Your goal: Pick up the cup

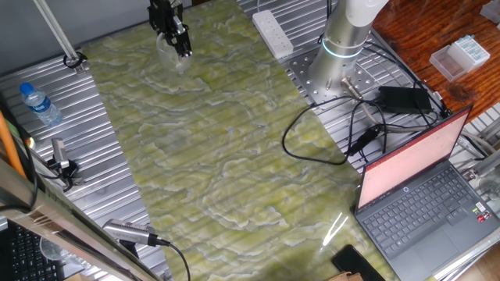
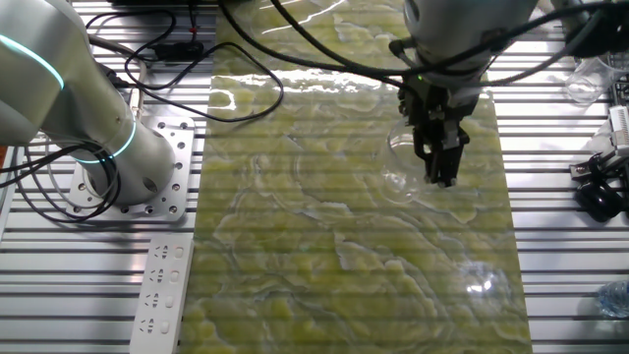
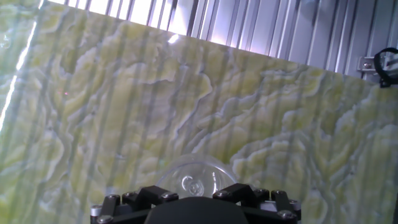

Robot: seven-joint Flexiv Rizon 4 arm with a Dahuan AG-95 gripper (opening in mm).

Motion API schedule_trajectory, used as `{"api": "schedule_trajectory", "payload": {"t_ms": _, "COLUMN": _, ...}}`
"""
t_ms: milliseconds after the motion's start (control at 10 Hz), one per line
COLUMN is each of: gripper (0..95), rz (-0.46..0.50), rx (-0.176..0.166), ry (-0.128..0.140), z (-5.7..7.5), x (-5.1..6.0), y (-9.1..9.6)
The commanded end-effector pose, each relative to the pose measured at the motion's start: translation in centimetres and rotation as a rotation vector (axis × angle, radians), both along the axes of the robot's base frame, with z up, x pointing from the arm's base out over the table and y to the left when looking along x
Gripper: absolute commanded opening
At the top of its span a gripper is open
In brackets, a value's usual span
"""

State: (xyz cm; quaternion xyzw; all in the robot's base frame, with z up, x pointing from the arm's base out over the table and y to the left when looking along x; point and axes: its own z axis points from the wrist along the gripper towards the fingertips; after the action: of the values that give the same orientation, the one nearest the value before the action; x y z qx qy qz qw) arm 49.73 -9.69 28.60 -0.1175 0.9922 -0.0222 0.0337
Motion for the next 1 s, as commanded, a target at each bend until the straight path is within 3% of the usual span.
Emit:
{"api": "schedule_trajectory", "payload": {"t_ms": 100, "gripper": 0.0, "rz": 0.008, "rx": 0.0, "ry": 0.002, "z": 0.5, "x": -0.1, "y": 0.1}}
{"api": "schedule_trajectory", "payload": {"t_ms": 1000, "gripper": 0.0, "rz": 0.014, "rx": 0.002, "ry": -0.001, "z": 2.5, "x": -0.9, "y": 0.4}}
